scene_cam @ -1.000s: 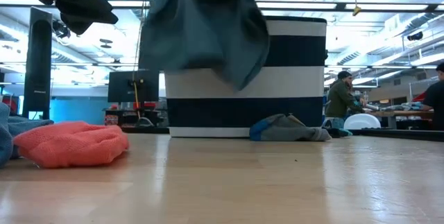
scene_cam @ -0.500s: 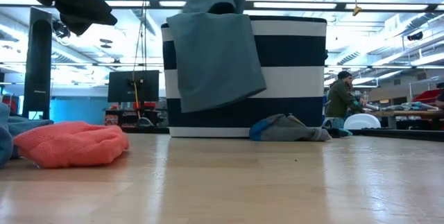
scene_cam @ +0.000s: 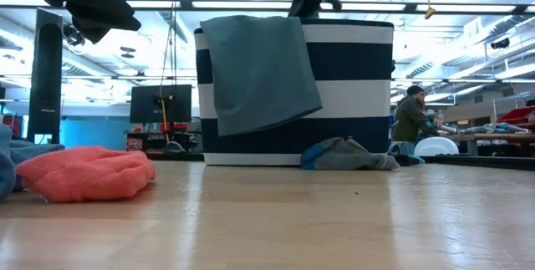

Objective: Sort clothes
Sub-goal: Put the light blue pants into the laundry organizer

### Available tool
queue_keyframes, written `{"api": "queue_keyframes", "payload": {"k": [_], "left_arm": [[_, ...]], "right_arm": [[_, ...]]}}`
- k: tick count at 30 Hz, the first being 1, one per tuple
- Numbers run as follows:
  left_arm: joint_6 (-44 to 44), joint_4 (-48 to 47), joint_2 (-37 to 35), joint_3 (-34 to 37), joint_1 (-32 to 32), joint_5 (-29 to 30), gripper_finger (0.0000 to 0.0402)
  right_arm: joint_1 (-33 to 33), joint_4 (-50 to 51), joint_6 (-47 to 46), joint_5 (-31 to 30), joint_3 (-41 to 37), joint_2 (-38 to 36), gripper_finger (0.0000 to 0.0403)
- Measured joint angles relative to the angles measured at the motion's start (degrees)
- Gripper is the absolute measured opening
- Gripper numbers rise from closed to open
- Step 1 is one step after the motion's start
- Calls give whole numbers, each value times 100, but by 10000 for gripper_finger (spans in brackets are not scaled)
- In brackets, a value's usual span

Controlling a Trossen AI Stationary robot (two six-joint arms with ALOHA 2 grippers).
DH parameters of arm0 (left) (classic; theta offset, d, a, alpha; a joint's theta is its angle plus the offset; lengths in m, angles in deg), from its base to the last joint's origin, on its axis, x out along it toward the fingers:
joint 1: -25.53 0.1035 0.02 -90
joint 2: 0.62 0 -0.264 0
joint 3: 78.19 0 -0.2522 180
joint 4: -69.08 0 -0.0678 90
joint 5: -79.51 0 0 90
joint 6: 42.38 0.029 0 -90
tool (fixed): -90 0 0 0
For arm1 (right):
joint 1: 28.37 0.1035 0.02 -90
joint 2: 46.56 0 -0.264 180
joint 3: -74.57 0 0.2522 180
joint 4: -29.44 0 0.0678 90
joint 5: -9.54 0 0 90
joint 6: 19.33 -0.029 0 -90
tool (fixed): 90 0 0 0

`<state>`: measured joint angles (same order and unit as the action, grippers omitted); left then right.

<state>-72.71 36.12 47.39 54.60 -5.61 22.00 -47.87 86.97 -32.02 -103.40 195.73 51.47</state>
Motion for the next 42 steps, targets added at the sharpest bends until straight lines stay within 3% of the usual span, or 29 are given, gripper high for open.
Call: {"api": "queue_keyframes", "payload": {"k": [8, 18, 24, 30, 42], "left_arm": [[1, -1, 0, 0, 0, 2, 126], [4, -75, 0, 0, 0, 34, 126], [2, -197, 0, 0, 0, 37, 126], [2, -203, 1, 0, 0, 39, 126], [-21, -198, 2, 0, 0, 37, 126]], "right_arm": [[-507, 103, -562, 1582, -40, 606, 3], [-825, 483, -792, 2113, -16, 1934, 3], [-1066, 645, -979, 2798, 6, 2471, 4], [-1063, 437, -966, 2772, -41, 2309, 29], [-1072, 826, -841, 2573, -71, 1053, 153]]}}
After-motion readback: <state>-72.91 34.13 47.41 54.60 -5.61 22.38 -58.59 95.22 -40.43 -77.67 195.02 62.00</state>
